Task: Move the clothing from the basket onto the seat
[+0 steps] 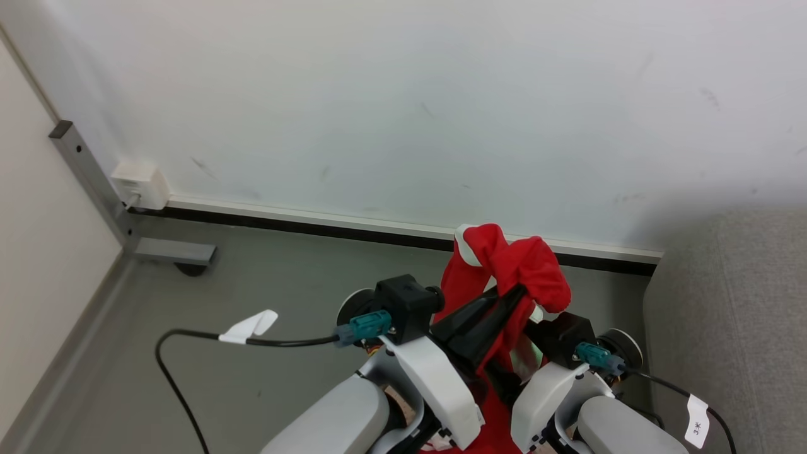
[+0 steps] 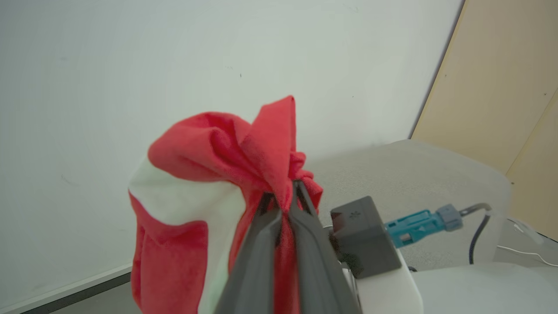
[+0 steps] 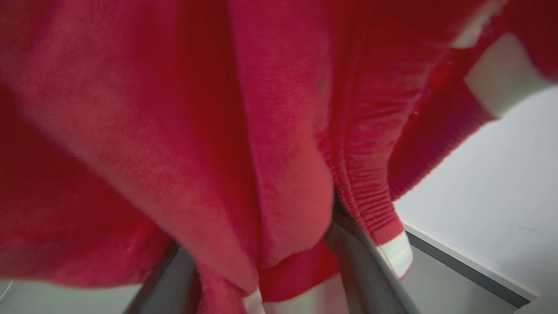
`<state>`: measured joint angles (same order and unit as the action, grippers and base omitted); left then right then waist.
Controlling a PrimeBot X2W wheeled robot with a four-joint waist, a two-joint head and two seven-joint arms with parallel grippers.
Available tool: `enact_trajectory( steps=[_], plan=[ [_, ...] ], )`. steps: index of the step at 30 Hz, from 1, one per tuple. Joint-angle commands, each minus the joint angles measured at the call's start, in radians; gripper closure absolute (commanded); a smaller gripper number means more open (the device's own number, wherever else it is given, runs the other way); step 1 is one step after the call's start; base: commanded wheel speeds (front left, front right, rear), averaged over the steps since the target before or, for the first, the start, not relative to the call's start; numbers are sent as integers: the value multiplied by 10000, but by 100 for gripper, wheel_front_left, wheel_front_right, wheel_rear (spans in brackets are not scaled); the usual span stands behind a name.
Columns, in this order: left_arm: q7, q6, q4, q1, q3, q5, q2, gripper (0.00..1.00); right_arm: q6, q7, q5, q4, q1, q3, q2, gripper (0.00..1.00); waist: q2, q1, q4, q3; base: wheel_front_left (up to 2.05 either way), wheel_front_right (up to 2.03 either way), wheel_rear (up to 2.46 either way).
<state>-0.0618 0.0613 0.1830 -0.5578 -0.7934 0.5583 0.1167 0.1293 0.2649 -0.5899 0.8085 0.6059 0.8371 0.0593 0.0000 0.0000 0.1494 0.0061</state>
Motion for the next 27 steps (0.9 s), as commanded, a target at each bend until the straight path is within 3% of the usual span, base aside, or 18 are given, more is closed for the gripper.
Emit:
enact_trajectory(
  steps=[1,5,6,8,9,14,25,27],
  plan=[
    [45,37,-57,59,-51,98,-5,100,27,-5,88,164,138,-51,-22,0,0,0,126,-48,0,0,0],
    [39,-22,-49,81,-24,179,26,100,27,-5,243,290,177,-76,-37,0,0,0,254,-88,0,0,0],
    [21,-52,-36,97,5,216,46,100,27,-5,233,300,149,-61,-43,25,0,0,262,-100,0,0,0],
    [-14,-69,-9,145,82,252,92,100,27,-6,132,329,69,4,-50,86,0,0,249,-120,0,0,0],
    [-39,-77,7,161,124,289,121,100,27,-6,86,315,56,28,-52,100,0,0,234,-130,0,0,0],
    [-108,-177,105,242,306,453,255,100,27,-6,4,-17,-43,-10,26,100,0,0,115,-164,0,0,0],
    [-264,-357,104,491,392,545,485,100,27,-4,346,-1155,-631,-1098,619,100,0,0,-251,-197,0,0,0],
    [-307,-367,118,580,376,569,508,80,25,-4,406,-1419,-727,-1457,713,100,0,0,-334,-186,0,0,0]
  ],
)
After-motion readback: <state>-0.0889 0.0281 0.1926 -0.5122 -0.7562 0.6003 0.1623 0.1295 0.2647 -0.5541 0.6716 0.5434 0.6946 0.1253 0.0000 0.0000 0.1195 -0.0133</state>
